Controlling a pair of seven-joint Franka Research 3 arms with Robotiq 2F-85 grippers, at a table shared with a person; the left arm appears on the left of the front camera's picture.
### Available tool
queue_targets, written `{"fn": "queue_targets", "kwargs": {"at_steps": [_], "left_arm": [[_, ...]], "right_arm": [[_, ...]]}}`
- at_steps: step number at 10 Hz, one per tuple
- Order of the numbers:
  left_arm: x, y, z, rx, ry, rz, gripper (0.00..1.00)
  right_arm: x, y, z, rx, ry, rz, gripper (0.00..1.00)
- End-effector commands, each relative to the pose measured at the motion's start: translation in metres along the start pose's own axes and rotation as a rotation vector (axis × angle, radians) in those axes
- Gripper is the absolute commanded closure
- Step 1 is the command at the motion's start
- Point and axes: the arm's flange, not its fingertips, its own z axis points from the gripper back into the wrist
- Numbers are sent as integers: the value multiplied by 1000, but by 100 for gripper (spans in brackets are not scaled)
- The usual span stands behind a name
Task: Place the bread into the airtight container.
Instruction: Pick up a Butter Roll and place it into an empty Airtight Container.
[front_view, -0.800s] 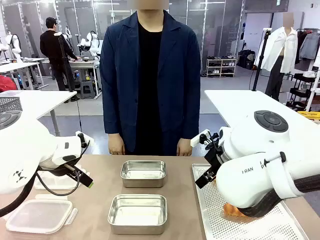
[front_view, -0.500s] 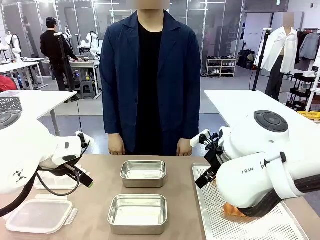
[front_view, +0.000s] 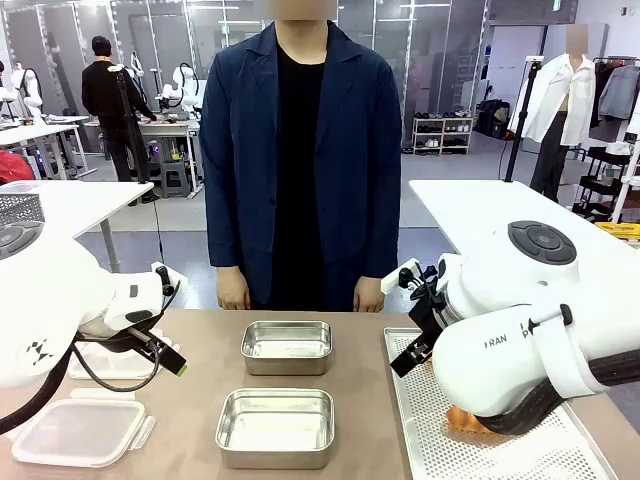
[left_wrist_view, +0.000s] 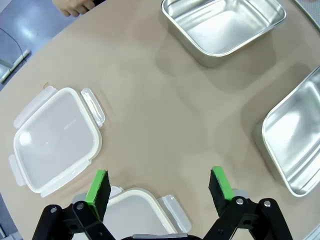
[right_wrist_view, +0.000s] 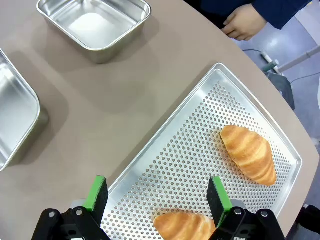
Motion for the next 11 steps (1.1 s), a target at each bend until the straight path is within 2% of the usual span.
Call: {"fn": "queue_targets", "kwargs": {"at_steps": [1, 6, 7, 9, 11], "left_arm": [[0, 0, 0, 0, 0, 1, 0], [0, 0, 0, 0, 0, 0, 0], [14, 16, 34, -82, 43, 38, 0], [36, 43, 106, -87, 44, 54, 0], [46, 61, 182, -187, 47, 80, 0]], "right_arm": [[0, 0, 0, 1, 0, -5, 0], [0, 0, 0, 0, 0, 0, 0], [17, -15, 30, -47, 41, -22, 0], [40, -46, 97, -11, 65, -59, 0], [46, -80, 180, 63, 24, -21, 0]]}}
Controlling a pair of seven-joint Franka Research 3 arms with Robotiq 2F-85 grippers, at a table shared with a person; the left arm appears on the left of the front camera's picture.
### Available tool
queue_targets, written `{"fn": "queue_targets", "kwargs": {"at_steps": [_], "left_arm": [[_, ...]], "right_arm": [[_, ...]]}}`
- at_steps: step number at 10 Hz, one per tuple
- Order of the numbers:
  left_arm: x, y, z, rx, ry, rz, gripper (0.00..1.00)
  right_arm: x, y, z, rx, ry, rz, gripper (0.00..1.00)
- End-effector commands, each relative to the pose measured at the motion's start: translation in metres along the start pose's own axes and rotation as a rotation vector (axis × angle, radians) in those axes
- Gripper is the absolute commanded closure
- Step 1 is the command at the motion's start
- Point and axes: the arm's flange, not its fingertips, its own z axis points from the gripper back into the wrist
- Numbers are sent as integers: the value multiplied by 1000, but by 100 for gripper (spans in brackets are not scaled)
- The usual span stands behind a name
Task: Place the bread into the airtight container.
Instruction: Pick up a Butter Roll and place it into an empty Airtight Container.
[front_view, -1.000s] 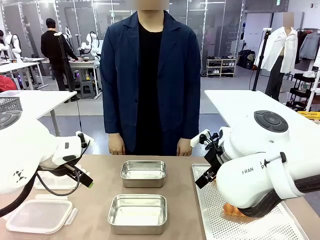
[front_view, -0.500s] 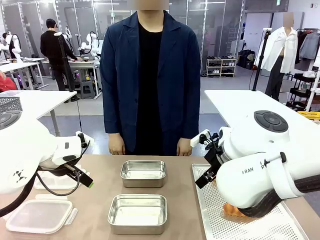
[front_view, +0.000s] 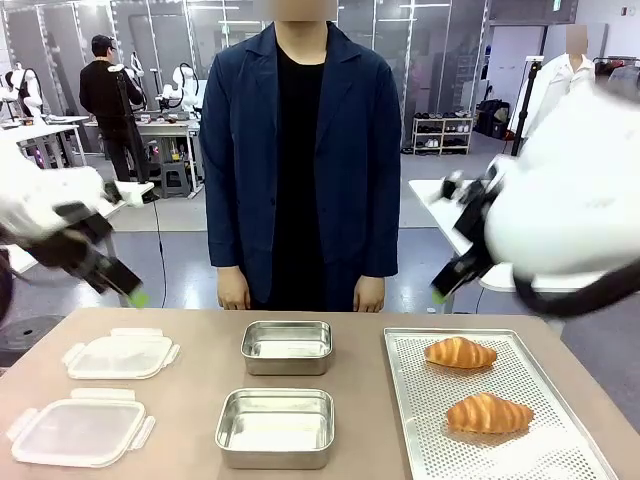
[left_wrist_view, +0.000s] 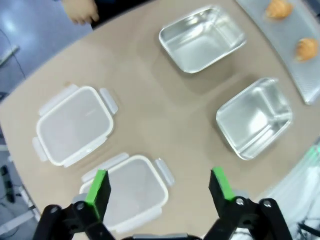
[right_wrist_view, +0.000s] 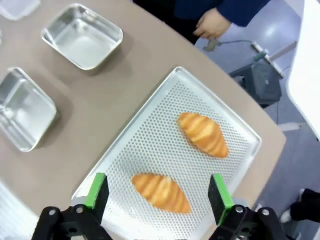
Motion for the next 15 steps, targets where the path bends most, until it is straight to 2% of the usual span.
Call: {"fn": "queue_targets", "kwargs": {"at_steps": [1, 3, 4, 6, 9, 10, 11, 12, 15], "left_arm": [[10, 8, 69, -23, 21, 13, 0], [5, 3, 145, 21, -24, 39, 0], [-5, 1, 185, 9, -29, 57, 0], [-24, -10, 235, 19, -77, 49, 0], [-45, -11, 274, 38, -115, 93, 0], [-50, -12, 276, 25, -139, 70, 0], [-53, -12, 256, -7, -186, 32, 0], [-47, -12, 275, 53, -128, 63, 0], [-47, -12, 275, 53, -128, 63, 0]], "right_arm": [[-1, -34, 75, 28, -10, 31, 0], [-15, -54, 151, 38, -77, 22, 0], [-29, -56, 190, 12, -81, 37, 0], [-57, -48, 238, -45, -141, 50, 0], [-76, -42, 261, -53, -141, 28, 0], [-78, -42, 262, -46, -149, 27, 0], [-79, -44, 250, -42, -158, 1, 0], [-76, -40, 269, -43, -165, 28, 0], [-76, -40, 269, -43, -165, 28, 0]]}}
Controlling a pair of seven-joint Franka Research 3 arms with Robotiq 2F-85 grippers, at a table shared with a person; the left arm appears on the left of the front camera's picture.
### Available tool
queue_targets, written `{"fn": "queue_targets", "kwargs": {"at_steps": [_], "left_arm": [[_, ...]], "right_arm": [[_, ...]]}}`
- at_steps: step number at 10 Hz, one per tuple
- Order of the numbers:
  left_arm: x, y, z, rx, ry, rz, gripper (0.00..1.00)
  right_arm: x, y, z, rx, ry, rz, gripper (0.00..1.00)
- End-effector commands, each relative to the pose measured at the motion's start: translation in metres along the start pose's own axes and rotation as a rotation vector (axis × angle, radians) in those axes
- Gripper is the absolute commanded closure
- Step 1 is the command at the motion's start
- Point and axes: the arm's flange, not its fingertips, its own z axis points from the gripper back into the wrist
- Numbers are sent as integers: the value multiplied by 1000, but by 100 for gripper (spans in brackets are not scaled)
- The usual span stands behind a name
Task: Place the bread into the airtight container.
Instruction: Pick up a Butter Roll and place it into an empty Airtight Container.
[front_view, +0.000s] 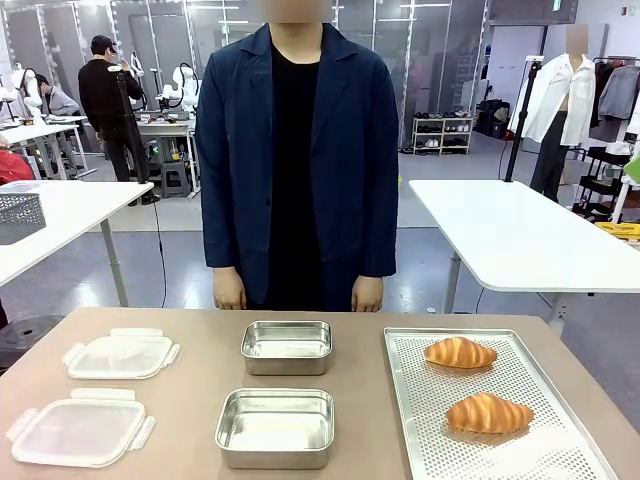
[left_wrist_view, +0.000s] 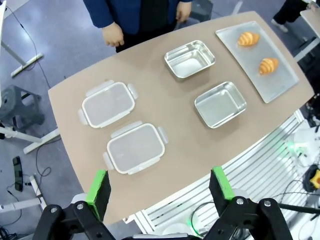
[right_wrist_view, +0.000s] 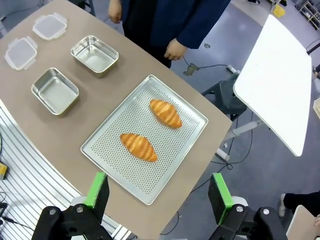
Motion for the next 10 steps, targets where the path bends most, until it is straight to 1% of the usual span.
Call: {"fn": "queue_targets", "kwargs": {"at_steps": [1, 3, 4, 5, 7, 8, 9, 10], "left_arm": [[3, 0, 3, 10, 10, -1, 0], [3, 0, 3, 10, 10, -1, 0], [3, 0, 3, 10, 10, -1, 0], [3, 0, 3, 10, 10, -1, 0], [3, 0, 3, 10, 10, -1, 0], [3, 0, 3, 10, 10, -1, 0], [3, 0, 3, 10, 10, -1, 0], [3, 0, 3, 10, 10, -1, 0]], "right_arm": [[0, 0, 2, 0, 0, 3, 0], [0, 0, 0, 0, 0, 0, 0], [2, -4, 5, 4, 6, 163, 0], [1, -5, 4, 60, -37, 355, 0], [-6, -5, -24, 58, -25, 679, 0], [-10, 3, -51, 51, 48, 748, 0], [-9, 11, -74, 108, 60, 780, 0], [-7, 18, -100, 143, 101, 792, 0]]}}
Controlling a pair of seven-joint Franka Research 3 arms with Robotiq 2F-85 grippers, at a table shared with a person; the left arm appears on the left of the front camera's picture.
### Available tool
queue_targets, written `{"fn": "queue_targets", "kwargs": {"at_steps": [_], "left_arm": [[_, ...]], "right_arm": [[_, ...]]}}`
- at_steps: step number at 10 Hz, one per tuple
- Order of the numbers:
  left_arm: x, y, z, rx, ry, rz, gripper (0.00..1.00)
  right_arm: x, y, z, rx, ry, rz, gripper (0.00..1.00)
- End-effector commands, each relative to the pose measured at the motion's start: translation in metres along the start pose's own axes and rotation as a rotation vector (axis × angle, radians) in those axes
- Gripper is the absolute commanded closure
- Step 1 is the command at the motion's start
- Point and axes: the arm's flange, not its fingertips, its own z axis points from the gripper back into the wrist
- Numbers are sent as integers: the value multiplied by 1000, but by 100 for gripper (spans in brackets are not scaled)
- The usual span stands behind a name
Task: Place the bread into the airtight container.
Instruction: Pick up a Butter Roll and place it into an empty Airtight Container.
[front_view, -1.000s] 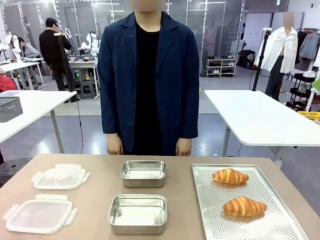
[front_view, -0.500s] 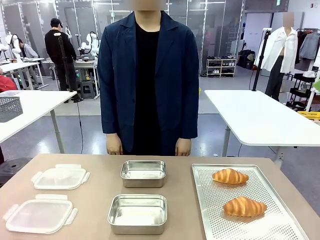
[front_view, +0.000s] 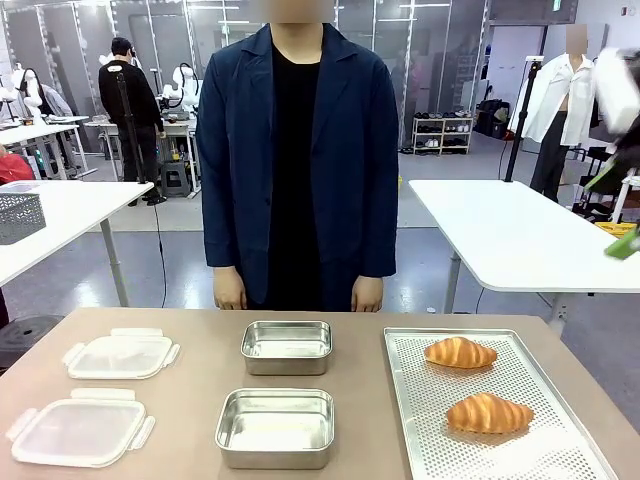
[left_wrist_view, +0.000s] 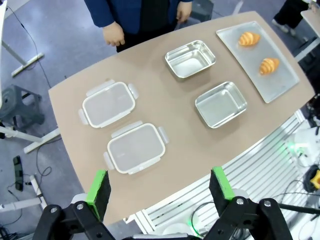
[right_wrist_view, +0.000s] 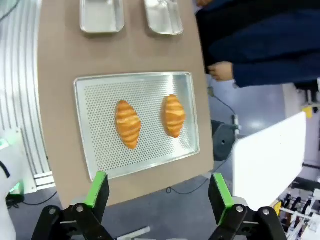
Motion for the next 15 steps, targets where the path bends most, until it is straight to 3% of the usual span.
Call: {"fn": "queue_targets", "kwargs": {"at_steps": [1, 3, 6, 7, 9, 10, 11, 15], "left_arm": [[3, 0, 3, 6, 9, -2, 0], [3, 0, 3, 6, 9, -2, 0], [3, 0, 3, 6, 9, -2, 0], [3, 0, 3, 6, 9, -2, 0], [3, 0, 3, 6, 9, -2, 0], [3, 0, 3, 6, 9, -2, 0], [3, 0, 3, 6, 9, -2, 0], [3, 0, 3, 6, 9, -2, 0]], "right_arm": [[6, -8, -47, 35, 75, 17, 0], [2, -8, -103, 129, 109, -10, 0], [-16, 13, -168, 186, 166, -19, 0], [-25, 16, -183, 151, 171, -36, 0], [-34, 25, -201, 180, 153, -62, 0], [-36, 24, -198, 238, 55, -110, 0], [-23, -2, -185, 188, 171, -60, 0], [-23, -2, -185, 188, 171, -60, 0]]}}
